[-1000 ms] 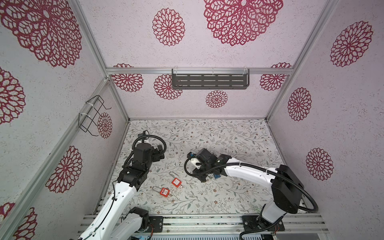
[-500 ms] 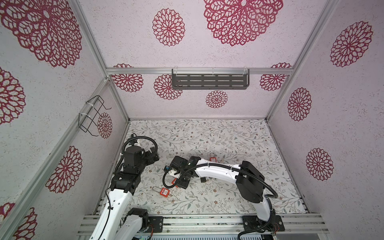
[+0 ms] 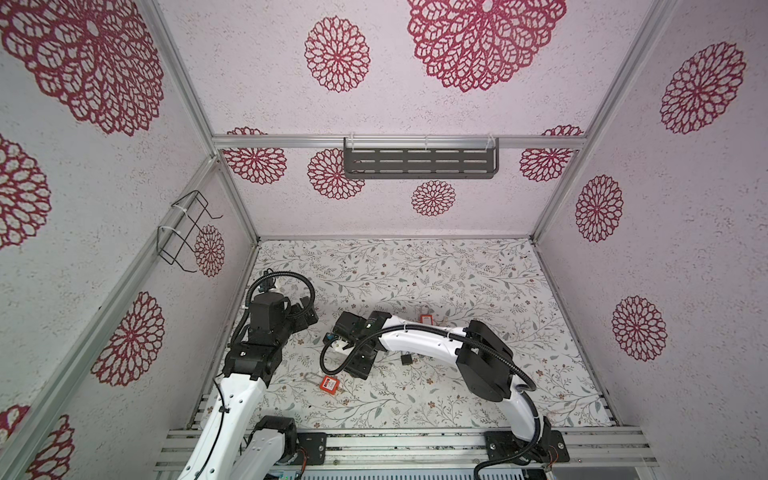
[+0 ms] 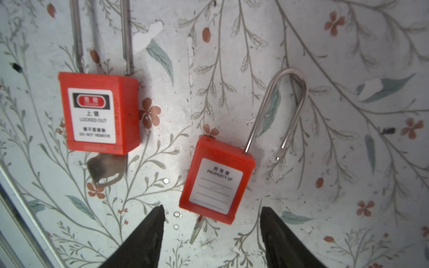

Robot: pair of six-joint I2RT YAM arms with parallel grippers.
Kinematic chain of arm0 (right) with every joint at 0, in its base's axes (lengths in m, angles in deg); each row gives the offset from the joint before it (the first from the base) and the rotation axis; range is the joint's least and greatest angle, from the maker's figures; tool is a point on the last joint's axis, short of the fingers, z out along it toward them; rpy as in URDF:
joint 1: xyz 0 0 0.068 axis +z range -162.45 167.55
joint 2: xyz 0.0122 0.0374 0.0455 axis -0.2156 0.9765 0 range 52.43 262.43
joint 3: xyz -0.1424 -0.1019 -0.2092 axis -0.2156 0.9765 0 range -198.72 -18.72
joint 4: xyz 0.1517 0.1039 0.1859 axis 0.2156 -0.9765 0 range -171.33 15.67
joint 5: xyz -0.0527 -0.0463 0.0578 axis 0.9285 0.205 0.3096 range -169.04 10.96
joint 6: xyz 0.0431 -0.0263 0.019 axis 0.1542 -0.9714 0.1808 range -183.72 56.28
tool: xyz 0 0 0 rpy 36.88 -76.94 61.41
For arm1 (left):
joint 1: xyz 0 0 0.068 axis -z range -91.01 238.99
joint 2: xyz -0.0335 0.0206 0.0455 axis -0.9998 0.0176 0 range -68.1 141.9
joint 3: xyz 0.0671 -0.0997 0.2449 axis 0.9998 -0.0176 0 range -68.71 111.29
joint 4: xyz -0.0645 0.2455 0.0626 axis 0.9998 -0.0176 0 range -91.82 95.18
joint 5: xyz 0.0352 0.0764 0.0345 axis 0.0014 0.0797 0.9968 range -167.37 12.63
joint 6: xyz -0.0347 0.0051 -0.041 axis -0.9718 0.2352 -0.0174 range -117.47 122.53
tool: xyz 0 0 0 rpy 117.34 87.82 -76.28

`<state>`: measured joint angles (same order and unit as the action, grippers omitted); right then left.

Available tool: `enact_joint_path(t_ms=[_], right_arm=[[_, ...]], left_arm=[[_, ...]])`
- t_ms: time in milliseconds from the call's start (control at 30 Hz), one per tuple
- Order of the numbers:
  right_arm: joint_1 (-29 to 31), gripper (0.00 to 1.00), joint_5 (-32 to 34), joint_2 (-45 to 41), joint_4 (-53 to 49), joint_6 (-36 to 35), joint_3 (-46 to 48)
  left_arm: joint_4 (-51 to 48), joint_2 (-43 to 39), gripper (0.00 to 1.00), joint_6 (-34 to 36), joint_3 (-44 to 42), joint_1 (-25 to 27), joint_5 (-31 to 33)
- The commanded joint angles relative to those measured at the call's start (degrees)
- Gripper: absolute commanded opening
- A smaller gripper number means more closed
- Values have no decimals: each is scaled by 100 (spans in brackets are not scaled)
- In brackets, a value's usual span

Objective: Lock with the key

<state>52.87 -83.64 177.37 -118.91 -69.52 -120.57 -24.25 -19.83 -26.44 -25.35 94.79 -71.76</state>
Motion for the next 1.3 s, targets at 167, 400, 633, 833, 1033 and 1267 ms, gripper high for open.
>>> enact_joint_path(t_ms=[167, 400, 633, 833, 1033, 1267], right_arm=[[-151, 63, -93, 223, -64, 221, -368], [-186, 60, -121, 355, -141, 246, -456], [-204, 57, -247, 425, -84, -24, -426], [-213, 51, -413, 402, -27, -247, -367], [-213, 38, -446, 343, 30, -388, -295], [-314, 26, -474, -417, 677, -425, 360]], left_arm=[[60, 59, 97, -7, -55, -71, -38], [60, 111, 97, -69, -86, -71, -76], [69, 172, 97, -119, -73, -68, -154], [60, 174, 100, -101, -54, -64, -290], [49, 139, 97, -71, -63, -63, -382], [372, 183, 91, 325, -55, -63, -967]])
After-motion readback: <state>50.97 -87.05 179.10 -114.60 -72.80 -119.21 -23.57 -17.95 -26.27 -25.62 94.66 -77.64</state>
